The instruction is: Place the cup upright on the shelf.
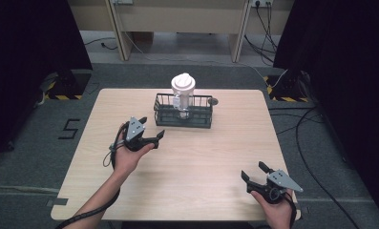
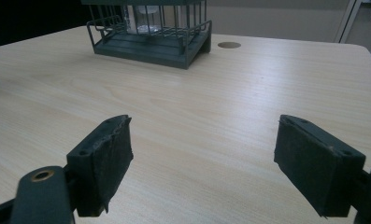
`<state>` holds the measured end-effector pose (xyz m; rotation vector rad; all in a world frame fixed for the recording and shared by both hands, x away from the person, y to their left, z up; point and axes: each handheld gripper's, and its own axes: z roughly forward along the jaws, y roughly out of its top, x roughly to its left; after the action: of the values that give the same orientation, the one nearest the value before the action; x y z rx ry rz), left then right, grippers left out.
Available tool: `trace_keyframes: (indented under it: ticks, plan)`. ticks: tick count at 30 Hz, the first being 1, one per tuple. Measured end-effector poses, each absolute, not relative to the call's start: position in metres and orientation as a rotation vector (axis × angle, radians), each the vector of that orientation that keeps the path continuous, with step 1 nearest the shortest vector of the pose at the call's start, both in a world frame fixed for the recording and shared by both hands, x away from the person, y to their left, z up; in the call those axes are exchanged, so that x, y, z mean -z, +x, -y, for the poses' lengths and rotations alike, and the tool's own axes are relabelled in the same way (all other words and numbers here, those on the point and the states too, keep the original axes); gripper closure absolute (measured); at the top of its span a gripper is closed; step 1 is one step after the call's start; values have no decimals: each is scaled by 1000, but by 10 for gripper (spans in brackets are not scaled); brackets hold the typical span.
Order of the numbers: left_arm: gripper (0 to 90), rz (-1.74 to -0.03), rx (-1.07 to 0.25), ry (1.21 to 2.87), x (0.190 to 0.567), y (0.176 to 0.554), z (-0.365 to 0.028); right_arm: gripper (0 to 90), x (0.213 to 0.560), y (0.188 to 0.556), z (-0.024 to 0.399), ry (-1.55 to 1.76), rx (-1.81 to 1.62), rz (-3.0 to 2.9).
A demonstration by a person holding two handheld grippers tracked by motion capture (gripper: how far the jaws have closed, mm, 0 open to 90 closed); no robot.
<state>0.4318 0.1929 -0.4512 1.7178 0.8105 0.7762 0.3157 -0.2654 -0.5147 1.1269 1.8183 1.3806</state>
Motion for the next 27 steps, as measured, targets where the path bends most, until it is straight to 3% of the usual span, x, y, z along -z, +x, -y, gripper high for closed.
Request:
trace_keyframes:
  ticks: [27]
  plan:
    - [143,-871,-780,1716,475,375,-249,196,515,315,264,1125,-1376,-1820]
